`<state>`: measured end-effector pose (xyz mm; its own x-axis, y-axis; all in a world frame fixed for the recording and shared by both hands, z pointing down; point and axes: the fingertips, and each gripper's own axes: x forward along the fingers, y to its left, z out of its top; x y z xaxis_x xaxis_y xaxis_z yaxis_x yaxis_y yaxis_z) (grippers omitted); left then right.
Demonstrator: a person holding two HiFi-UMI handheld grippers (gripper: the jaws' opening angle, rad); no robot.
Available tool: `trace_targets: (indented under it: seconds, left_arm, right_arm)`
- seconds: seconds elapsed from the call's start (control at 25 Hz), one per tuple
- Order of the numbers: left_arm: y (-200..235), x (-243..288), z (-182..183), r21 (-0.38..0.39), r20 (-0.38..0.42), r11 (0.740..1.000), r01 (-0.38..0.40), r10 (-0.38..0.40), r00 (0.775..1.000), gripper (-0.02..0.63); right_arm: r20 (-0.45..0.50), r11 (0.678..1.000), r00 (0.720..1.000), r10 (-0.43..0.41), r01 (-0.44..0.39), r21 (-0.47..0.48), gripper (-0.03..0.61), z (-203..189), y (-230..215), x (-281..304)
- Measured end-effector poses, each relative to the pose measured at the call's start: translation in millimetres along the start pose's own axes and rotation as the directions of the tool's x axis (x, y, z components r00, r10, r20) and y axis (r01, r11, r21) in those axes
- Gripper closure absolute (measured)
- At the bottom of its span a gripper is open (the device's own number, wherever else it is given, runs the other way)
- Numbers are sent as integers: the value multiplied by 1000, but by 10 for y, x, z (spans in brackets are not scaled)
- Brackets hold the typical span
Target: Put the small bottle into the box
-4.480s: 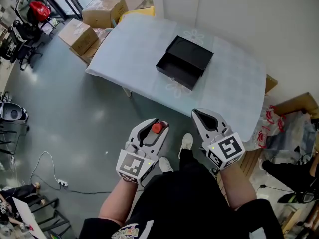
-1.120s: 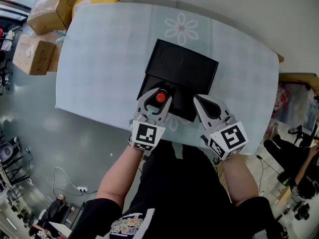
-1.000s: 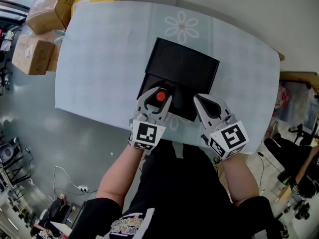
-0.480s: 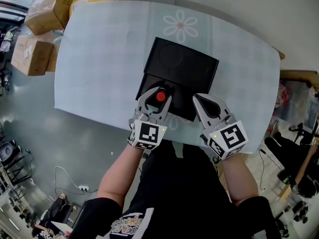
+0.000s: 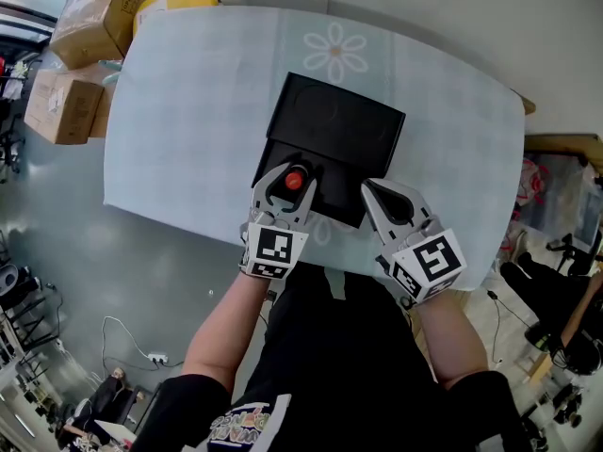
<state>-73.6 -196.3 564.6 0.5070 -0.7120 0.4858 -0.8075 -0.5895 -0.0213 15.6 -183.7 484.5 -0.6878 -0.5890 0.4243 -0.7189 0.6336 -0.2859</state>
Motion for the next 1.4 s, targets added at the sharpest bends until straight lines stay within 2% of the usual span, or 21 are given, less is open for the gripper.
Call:
trace_targets:
  seconds: [0.36,0.56,0.68,0.88,1.0,1.2,1.4]
  left_arm:
    - [4,-273,240,-8,58,996,-90,90,994,443]
    - [-112,-540,480,1,101,990,-142,141,985,443]
    - [-239,-748,642,-20,134,986,-167,168,977,446]
    - [-565,-1116,892,-78,192,982,-170,182,964,561]
    - [-806,-1321,1069,-123,227,978,-167,192,955,604]
    - [-1187,-1558,1294,-180,279,972,-152,199,939,605]
    - [-1456,-1740,1368,-195,303,972,-132,188,934,606]
  right_arm:
    - [27,999,1000,16,-15,-30,569,101,8,-232]
    - [54,997,997,50,-47,-66,569,214,92,-428]
    - [76,993,994,80,-73,-91,569,300,171,-568]
    - [106,983,985,134,-119,-139,569,409,349,-863]
    - [123,975,978,166,-144,-170,569,452,436,-1098]
    - [138,957,964,226,-193,-217,569,450,544,-1386]
    - [129,943,954,269,-234,-238,569,414,700,-1525]
